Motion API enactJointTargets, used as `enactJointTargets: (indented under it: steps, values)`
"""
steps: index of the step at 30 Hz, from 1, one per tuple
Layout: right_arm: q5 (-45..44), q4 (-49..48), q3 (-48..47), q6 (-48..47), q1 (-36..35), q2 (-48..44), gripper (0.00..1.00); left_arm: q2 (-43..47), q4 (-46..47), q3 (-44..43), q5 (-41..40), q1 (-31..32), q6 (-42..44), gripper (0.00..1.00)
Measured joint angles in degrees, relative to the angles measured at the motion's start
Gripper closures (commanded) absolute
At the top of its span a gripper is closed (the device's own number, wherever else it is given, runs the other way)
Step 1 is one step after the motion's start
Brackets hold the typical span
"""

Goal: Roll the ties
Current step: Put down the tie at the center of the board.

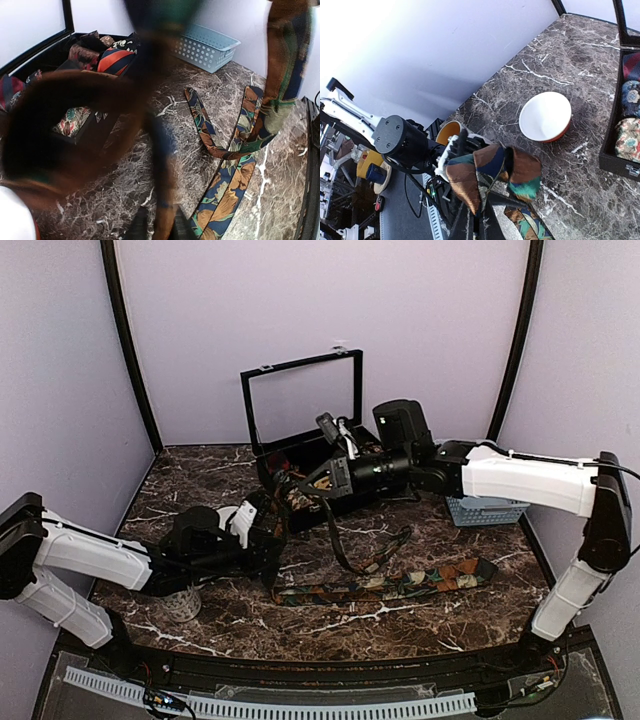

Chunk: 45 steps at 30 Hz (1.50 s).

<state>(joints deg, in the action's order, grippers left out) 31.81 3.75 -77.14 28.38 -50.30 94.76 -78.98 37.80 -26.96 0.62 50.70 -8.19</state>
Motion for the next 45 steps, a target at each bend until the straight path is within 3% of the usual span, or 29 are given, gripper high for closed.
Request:
enactJointTargets:
  steps: [4, 12, 16, 18, 22, 26, 28, 30, 32, 34, 37, 45]
  values:
    - [0.9, -1.1, 4.0, 2.4, 4.7, -1.4, 1.0, 2.4, 0.0, 1.7, 0.5, 0.1, 1.0, 1.0]
    - [2.7, -0.9, 16.7, 4.0, 18.1, -0.8, 0.98, 18.9, -4.9, 9.0, -0.1, 0.1, 4.3, 1.0]
    - [4.5, 0.3, 20.3, 3.1, 19.1, 1.5, 0.66, 22.5, -8.0, 10.2, -1.6, 0.1, 5.7, 1.0]
    - [5.9, 0.6, 21.3, 2.4, 18.9, 1.7, 0.55, 22.7, -9.0, 10.3, -2.2, 0.1, 6.1, 1.0]
    - [7.7, 0.7, 21.3, -0.1, 18.7, 1.7, 0.43, 21.8, -10.3, 10.1, -4.0, 0.1, 6.3, 1.0]
    - [6.5, 3.3, 20.7, -2.6, 17.8, 1.4, 0.38, 19.5, -12.5, 9.0, -7.6, 0.1, 5.7, 0.98]
    - [5.6, 4.1, 20.7, -3.4, 16.7, 1.0, 0.37, 19.4, -13.7, 8.5, -9.8, 0.1, 4.7, 0.82]
    - [4.9, 4.5, 20.6, -4.0, 15.1, 0.7, 0.36, 19.7, -15.1, 8.0, -12.5, 0.1, 3.5, 0.48]
    - [4.3, 4.8, 20.2, -4.4, 12.9, 0.5, 0.35, 20.3, -17.4, 7.3, -14.1, 0.1, 2.4, 0.24]
    - [4.1, 4.9, 19.7, -4.5, 10.8, 0.5, 0.35, 21.0, -20.7, 5.9, -15.1, 0.0, 1.2, 0.08]
    - [4.2, 4.7, 19.0, -4.4, 8.8, 0.6, 0.34, 21.4, -28.2, 0.6, -15.7, 0.0, -1.1, 0.02]
    - [4.4, 2.1, 18.6, -3.8, 8.4, 0.9, 0.33, 22.7, -48.9, -11.8, -15.9, 0.0, -11.0, 0.01]
